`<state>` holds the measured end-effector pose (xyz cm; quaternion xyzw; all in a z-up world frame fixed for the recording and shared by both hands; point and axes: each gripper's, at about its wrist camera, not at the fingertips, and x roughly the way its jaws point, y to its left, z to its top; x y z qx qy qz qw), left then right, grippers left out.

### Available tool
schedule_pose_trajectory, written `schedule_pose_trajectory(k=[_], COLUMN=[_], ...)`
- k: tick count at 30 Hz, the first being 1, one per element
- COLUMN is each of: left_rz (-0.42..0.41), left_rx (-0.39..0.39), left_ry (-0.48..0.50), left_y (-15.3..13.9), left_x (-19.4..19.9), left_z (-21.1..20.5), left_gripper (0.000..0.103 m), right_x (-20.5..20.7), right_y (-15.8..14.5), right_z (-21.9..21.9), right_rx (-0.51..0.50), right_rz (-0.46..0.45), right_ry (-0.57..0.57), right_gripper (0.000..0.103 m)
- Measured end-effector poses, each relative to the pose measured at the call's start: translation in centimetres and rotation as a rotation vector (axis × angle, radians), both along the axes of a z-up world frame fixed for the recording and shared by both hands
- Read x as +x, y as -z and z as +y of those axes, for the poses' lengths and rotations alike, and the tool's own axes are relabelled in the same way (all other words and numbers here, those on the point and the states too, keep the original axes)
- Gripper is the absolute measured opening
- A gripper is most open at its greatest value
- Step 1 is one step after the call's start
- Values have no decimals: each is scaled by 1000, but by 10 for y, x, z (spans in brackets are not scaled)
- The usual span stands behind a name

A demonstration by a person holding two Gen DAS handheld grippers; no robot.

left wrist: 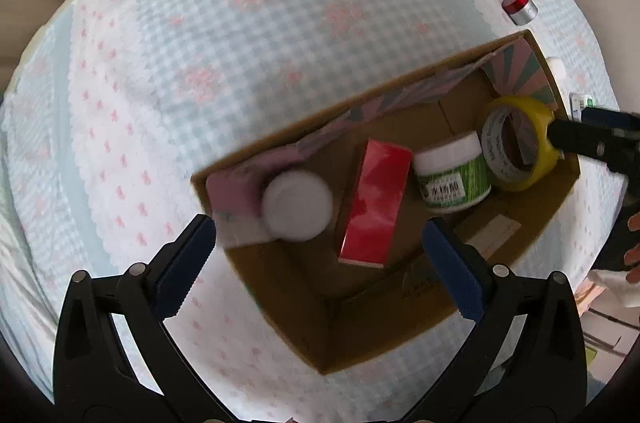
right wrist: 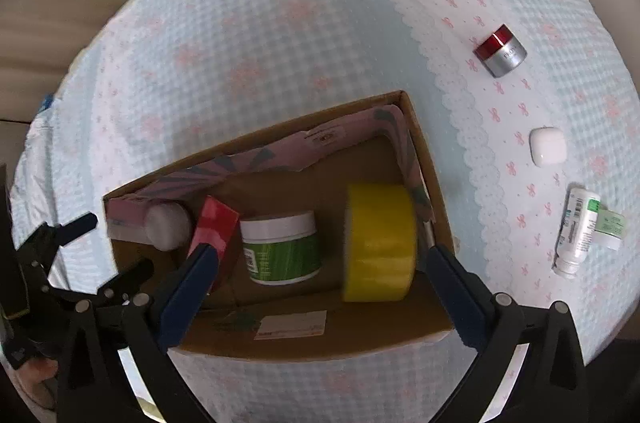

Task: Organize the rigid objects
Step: 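Release the white jar and yellow tape into the cardboard box, then move both tools back toward the remaining bottle and pale green jar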

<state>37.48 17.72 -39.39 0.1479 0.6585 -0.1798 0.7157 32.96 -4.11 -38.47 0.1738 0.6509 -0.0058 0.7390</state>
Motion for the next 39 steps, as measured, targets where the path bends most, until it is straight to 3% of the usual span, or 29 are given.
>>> schedule_pose_trajectory(k=[10, 27, 39], left_rz=[-11, -139, -277], left_rx=[-3, -97, -156], left_ry=[-91, -221, -184], left_y=[-22, -106, -164], left_x=[-23, -108, -169], left_z=[14, 43, 21], left_gripper=[103, 103, 103], right_x=[-19, -94, -154], right_y=[-22, -103, -161], right_z=[-2, 10, -14], right_rx=[7, -19, -81], right_rz=[-54, -190, -267], right_ry=[13, 10, 63], right_gripper=[103, 103, 103])
